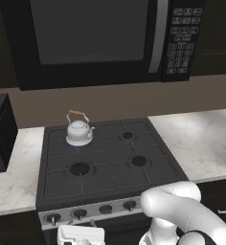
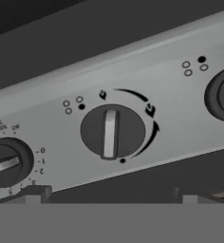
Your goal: Lower the heat of the kettle.
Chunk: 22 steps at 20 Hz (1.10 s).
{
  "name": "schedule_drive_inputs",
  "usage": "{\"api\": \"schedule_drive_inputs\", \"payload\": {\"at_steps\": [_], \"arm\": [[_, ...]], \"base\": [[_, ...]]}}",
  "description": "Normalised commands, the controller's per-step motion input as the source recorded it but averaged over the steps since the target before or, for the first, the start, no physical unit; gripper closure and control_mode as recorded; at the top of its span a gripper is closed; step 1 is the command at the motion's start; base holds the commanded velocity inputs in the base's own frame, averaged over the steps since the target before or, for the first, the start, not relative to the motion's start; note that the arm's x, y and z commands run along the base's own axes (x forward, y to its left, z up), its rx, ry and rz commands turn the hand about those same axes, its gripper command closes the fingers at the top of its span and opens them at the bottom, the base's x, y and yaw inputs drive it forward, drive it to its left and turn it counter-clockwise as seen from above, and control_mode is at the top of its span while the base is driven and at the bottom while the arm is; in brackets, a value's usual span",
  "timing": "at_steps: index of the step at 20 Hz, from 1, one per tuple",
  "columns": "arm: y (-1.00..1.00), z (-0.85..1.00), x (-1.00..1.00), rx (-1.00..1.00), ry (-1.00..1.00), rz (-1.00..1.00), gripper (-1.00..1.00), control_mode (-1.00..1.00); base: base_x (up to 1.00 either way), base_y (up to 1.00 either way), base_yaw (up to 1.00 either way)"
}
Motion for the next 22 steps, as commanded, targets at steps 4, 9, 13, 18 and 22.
{"api": "schedule_drive_inputs", "payload": {"at_steps": [4, 9, 13, 18, 22], "arm": [[0.0, -0.1, 0.13, 0.0, 0.0, 0.02, -1.0, -1.0], [0.0, -0.07, 0.17, 0.0, 0.0, 0.01, -1.0, -1.0], [0.02, -0.15, 0.17, 0.0, 0.0, 0.02, -1.0, -1.0], [0.1, -0.16, 0.12, 0.0, 0.0, 0.03, -1.0, -1.0], [0.11, -0.15, 0.08, 0.0, 0.0, 0.03, -1.0, -1.0]], "base": [[0.0, 0.0, 0.0], [0.0, 0.0, 0.0], [0.0, 0.0, 0.0], [0.0, 0.0, 0.0], [0.0, 0.0, 0.0]]}}
